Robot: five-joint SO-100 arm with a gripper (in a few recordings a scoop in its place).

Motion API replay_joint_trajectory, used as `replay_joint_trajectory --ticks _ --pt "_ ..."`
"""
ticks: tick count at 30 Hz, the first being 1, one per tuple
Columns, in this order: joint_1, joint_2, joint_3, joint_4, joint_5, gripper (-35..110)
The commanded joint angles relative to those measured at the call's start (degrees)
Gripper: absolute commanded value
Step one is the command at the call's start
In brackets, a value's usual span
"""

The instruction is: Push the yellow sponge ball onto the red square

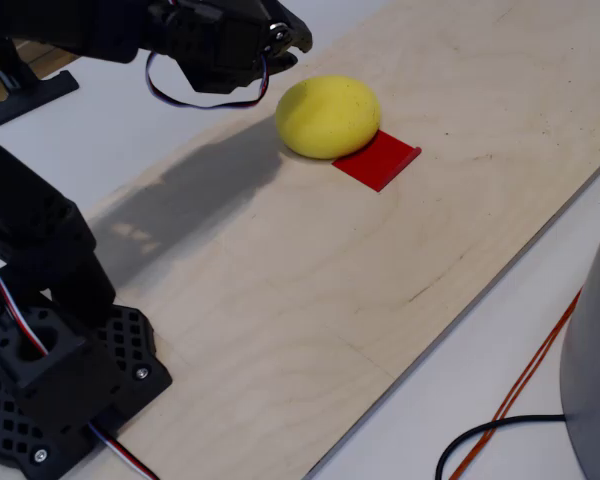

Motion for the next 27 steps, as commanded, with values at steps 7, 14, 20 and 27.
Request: replay_joint_trajectory --ticks 7,14,20,27 --pt "-3.3 -0.4 1.1 -1.1 6.1 5" --pt "-3.6 -7.3 0.7 -5.7 9.3 5" --pt "-3.9 -12.7 0.3 -11.1 9.8 5" --pt "-3.3 -14.2 -0.2 -12.3 9.9 4"
